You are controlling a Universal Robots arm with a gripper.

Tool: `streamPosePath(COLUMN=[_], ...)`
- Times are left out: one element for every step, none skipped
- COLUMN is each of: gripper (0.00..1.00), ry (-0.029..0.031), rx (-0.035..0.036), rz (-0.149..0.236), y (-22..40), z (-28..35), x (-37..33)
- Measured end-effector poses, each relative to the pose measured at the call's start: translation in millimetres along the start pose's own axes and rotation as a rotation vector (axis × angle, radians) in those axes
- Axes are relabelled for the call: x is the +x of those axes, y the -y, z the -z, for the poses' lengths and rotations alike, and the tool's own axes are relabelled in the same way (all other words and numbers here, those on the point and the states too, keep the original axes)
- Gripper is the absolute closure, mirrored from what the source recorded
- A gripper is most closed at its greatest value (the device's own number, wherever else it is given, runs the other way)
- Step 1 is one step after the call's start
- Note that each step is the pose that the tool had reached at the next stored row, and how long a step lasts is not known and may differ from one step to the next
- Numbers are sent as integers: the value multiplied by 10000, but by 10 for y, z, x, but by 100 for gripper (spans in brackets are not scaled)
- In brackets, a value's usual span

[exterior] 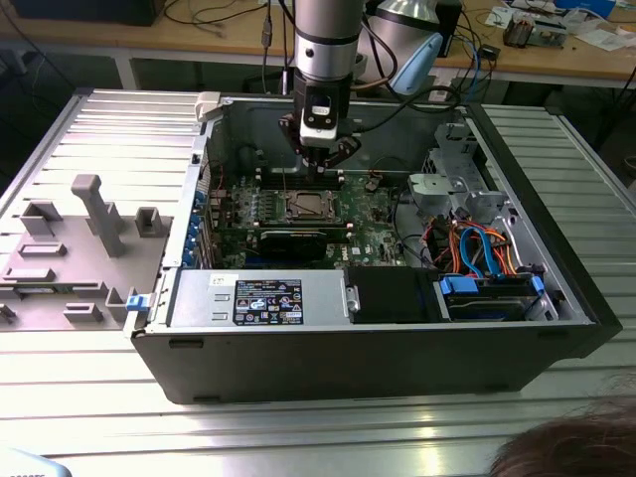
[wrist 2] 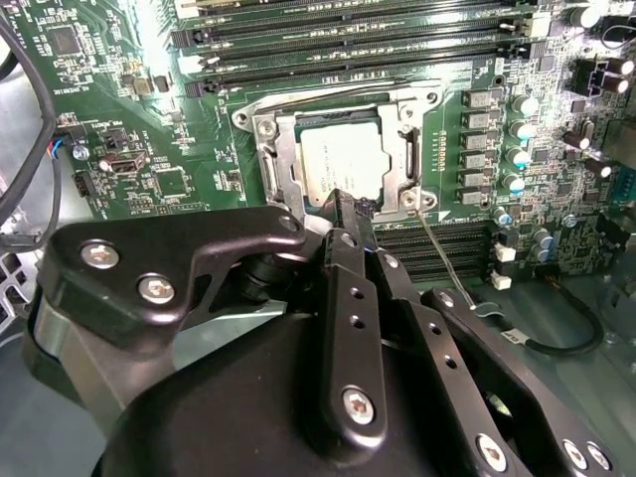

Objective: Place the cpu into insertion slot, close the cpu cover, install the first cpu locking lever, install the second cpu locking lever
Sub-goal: 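Install the first cpu locking lever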

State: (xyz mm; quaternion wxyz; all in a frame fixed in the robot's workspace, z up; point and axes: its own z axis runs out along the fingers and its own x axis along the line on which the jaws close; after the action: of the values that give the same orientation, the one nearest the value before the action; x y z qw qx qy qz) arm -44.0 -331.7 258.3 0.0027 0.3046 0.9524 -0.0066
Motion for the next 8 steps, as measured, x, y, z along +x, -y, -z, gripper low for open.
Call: streamPosePath(gripper=[89,89,89,89,89,89,89,89], ry=[0,0,1,1,2,2,3,2], rx=[-1,-1,-1,-1,-1,-2,-1,-2], rz=[13,40,69,106,144,174,198,223], y=[0,0,0,0,0,0,0,0], z=[0,0,0,0,0,0,0,0], x=[0,0,0,0,0,0,0,0])
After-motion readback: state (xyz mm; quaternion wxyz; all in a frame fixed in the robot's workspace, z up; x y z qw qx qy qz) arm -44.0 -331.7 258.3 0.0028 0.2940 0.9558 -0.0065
